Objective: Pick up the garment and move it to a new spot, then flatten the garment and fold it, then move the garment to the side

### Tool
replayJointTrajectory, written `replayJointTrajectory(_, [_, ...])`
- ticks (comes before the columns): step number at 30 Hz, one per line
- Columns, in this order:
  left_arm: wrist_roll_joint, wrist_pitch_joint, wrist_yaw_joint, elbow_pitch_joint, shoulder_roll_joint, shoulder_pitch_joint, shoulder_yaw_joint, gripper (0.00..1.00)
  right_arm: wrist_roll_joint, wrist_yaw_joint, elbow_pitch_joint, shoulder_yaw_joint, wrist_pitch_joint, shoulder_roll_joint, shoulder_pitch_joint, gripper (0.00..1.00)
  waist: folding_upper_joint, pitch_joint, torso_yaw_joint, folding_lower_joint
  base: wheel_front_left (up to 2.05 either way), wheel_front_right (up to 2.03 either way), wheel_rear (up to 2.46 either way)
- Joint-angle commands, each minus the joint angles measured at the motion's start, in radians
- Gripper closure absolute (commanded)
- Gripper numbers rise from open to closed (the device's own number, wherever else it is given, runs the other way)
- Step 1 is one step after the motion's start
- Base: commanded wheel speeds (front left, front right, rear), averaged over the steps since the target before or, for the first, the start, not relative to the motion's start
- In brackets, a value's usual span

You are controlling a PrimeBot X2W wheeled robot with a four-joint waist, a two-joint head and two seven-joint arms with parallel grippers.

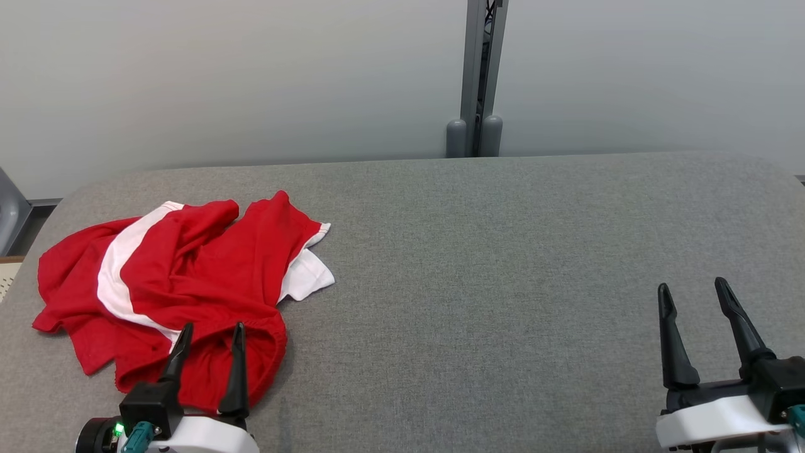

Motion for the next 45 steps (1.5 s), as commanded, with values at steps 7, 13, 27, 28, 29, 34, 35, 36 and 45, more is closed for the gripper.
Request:
replayJointTrajectory(7, [0.071,-0.019,0.009,-0.009,0.009,0.005,0.006,0.0,-0.069,0.002,-0.014,0.004,-0.021,-0.01,0.014,0.0,-0.0001,-0.005,0.0,0.0,0.0,0.0,0.0])
replayJointTrajectory(13, [0.122,-0.031,0.009,-0.01,0.009,0.008,0.007,0.0,-0.12,0.002,-0.022,0.004,-0.034,-0.011,0.018,0.0,-0.0001,-0.007,-0.004,0.0,0.0,0.0,0.0])
replayJointTrajectory(27, [0.112,-0.031,0.006,0.003,0.006,0.013,0.021,0.0,-0.088,0.002,-0.008,-0.025,-0.033,-0.01,0.029,0.0,-0.0001,-0.002,-0.011,0.0,0.0,0.0,0.0])
replayJointTrajectory(28, [0.112,-0.031,0.005,0.003,0.006,0.014,0.022,0.0,-0.08,0.002,-0.006,-0.029,-0.033,-0.01,0.03,0.0,-0.0001,-0.002,-0.011,0.0,0.0,0.0,0.0])
replayJointTrajectory(29, [0.112,-0.031,0.005,0.004,0.006,0.015,0.023,0.0,-0.071,0.002,-0.003,-0.034,-0.033,-0.01,0.032,0.0,-0.0001,-0.002,-0.011,0.0,0.0,0.0,0.0])
replayJointTrajectory(34, [0.111,-0.031,0.005,0.003,0.005,0.015,0.029,0.0,-0.029,0.002,0.014,-0.047,-0.033,-0.009,0.031,0.0,-0.0001,0.0,-0.01,0.0,0.0,0.0,0.0])
replayJointTrajectory(35, [0.111,-0.031,0.004,0.003,0.005,0.014,0.029,0.0,-0.023,0.002,0.017,-0.048,-0.033,-0.009,0.031,0.0,-0.0001,0.001,-0.01,0.0,0.0,0.0,0.0])
replayJointTrajectory(36, [0.111,-0.031,0.003,0.003,0.004,0.013,0.03,0.0,-0.019,0.002,0.018,-0.05,-0.033,-0.01,0.029,0.0,-0.0001,0.001,-0.009,0.0,0.0,0.0,0.0])
replayJointTrajectory(45, [0.117,-0.03,0.002,-0.001,0.005,-0.013,0.034,0.0,0.007,0.002,0.01,0.001,-0.033,-0.009,0.028,0.0,-0.0001,0.009,0.072,0.0,0.0,0.0,0.0])
